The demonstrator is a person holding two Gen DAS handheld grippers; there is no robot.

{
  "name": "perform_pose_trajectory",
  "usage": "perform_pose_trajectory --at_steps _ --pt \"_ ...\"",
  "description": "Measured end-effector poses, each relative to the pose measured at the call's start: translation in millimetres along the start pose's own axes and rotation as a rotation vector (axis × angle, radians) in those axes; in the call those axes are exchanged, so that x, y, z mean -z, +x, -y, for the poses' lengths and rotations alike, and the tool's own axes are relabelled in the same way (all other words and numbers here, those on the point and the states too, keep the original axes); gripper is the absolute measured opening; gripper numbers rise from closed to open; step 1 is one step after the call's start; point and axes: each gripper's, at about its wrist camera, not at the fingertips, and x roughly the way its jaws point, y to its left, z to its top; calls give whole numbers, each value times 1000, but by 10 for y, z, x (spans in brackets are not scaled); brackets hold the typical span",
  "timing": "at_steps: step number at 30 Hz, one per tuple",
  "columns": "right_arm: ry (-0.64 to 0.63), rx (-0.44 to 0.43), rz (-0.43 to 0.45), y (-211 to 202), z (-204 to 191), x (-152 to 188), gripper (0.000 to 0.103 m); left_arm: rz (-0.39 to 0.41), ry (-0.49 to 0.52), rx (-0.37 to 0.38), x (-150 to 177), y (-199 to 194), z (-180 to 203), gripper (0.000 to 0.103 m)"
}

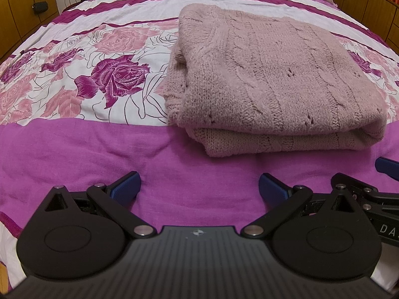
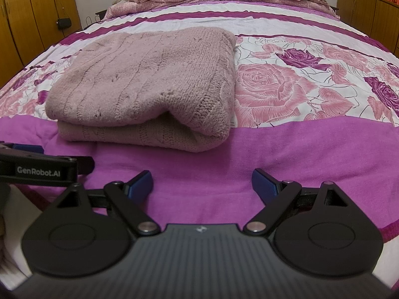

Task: Fold small clothes

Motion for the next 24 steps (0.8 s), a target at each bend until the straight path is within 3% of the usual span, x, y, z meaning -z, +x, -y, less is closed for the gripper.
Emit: perform_pose_trajectory --at_steps 24 --pt "-8 4 -3 0 3 -6 89 -2 0 3 -4 -11 2 103"
